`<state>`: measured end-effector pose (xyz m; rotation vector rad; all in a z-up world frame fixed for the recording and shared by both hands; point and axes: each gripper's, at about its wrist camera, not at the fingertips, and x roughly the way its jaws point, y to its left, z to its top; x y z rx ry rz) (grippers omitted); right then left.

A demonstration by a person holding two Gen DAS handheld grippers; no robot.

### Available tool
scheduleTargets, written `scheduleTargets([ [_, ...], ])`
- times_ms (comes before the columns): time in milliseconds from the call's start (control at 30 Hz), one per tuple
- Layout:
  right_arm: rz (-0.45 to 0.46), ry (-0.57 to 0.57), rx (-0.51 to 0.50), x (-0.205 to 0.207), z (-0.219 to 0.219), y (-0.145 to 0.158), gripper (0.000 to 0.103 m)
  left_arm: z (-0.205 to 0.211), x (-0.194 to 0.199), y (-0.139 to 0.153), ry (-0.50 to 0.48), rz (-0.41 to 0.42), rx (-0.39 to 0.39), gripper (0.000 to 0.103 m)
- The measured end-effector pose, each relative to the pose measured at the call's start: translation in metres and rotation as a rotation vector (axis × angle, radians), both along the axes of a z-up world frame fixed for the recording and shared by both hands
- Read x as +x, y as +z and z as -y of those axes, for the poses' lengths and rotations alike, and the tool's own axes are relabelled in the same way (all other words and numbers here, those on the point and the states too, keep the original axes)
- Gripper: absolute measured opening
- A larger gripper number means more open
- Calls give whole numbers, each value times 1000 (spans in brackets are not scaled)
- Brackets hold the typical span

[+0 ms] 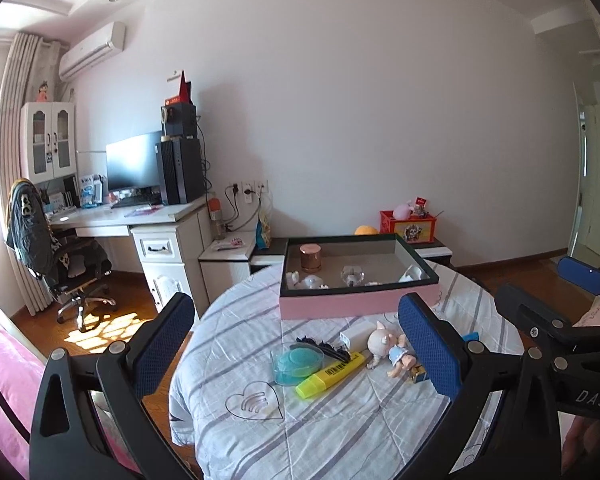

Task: Organize rigid objects
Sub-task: 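Withdraw both tools from the box back toward the items, then grasp teal brush case with left tool while right tool grasps dental flossers box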

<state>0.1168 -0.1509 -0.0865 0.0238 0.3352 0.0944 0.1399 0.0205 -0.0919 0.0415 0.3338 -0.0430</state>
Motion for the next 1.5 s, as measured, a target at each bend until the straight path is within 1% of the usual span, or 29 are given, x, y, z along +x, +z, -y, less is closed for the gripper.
scheduleTargets([
  [100, -74, -3, -6, 17, 2, -26, 103, 0, 19, -27, -12, -103, -10, 103],
  [300, -229, -2, 1, 52, 7, -82, 103, -1, 50, -73, -31, -255, -23, 103],
  [433, -313, -10, 6, 71, 13, -113, 103, -3, 67, -94, -19, -310, -15, 103],
  [600, -378, -29, 16, 89, 22, -138, 103, -14, 91, -112, 16, -370, -23, 103],
  [733, -391, -47, 27, 99, 30, -144, 103, -19, 109, -121, 35, -390, -17, 103],
  [967, -395, -90, 34, 117, 46, -144, 103, -19, 146, -130, 50, -425, 11, 103],
  [1067, -403, -98, 44, 126, 52, -143, 103, -21, 158, -134, 31, -454, -5, 103],
  [1133, -414, -100, 44, 133, 53, -141, 103, -18, 166, -138, 24, -477, 2, 103],
  [1233, -441, -84, 31, 146, 51, -139, 103, -15, 177, -141, 23, -500, 23, 103],
  [1367, -474, -51, -34, 165, 40, -138, 103, -16, 186, -146, 17, -531, 14, 103],
  [1467, -513, 6, -45, 179, 32, -141, 103, -17, 191, -148, 10, -547, 4, 103],
  [1500, -510, 12, -48, 182, 30, -141, 103, -17, 192, -149, 9, -551, 1, 103],
])
